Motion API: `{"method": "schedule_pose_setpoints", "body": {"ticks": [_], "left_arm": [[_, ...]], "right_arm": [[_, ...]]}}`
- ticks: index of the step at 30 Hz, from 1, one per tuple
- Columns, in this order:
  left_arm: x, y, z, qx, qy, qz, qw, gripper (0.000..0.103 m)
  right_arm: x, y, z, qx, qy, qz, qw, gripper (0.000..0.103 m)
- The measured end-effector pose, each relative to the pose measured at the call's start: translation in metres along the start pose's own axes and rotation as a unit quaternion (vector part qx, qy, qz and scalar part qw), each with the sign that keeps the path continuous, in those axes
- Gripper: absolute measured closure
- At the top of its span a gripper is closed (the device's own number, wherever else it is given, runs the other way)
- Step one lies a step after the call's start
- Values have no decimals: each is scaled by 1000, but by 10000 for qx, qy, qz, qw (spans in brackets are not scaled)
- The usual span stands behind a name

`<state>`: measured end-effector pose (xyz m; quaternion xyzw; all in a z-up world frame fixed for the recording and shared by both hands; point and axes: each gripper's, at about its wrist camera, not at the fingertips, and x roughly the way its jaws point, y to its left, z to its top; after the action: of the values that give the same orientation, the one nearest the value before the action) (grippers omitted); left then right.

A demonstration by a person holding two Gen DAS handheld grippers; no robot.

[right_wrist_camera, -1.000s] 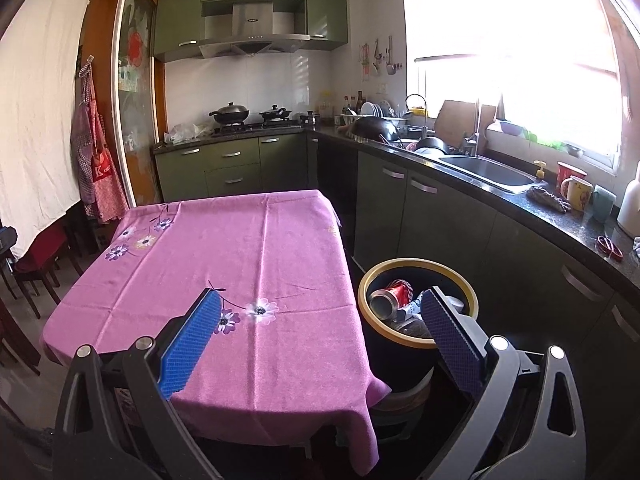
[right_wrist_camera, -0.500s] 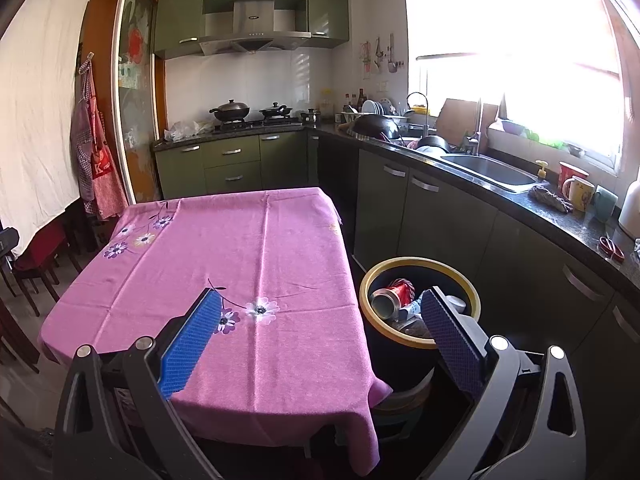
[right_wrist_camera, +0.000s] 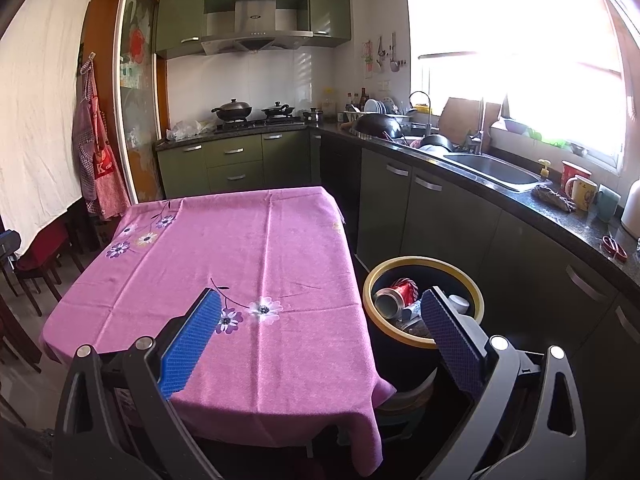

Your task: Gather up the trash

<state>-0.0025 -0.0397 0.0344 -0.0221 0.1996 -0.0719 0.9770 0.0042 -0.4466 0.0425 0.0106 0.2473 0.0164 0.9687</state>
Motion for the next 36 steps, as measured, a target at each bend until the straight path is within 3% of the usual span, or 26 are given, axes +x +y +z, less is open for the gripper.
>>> {"method": "schedule_pose_setpoints", "body": {"ticks": [36], "left_arm": [[4, 6, -3, 26, 81, 15, 10000, 7]], "right_arm": [[12, 1, -3, -25, 88, 51, 9999, 5]]}}
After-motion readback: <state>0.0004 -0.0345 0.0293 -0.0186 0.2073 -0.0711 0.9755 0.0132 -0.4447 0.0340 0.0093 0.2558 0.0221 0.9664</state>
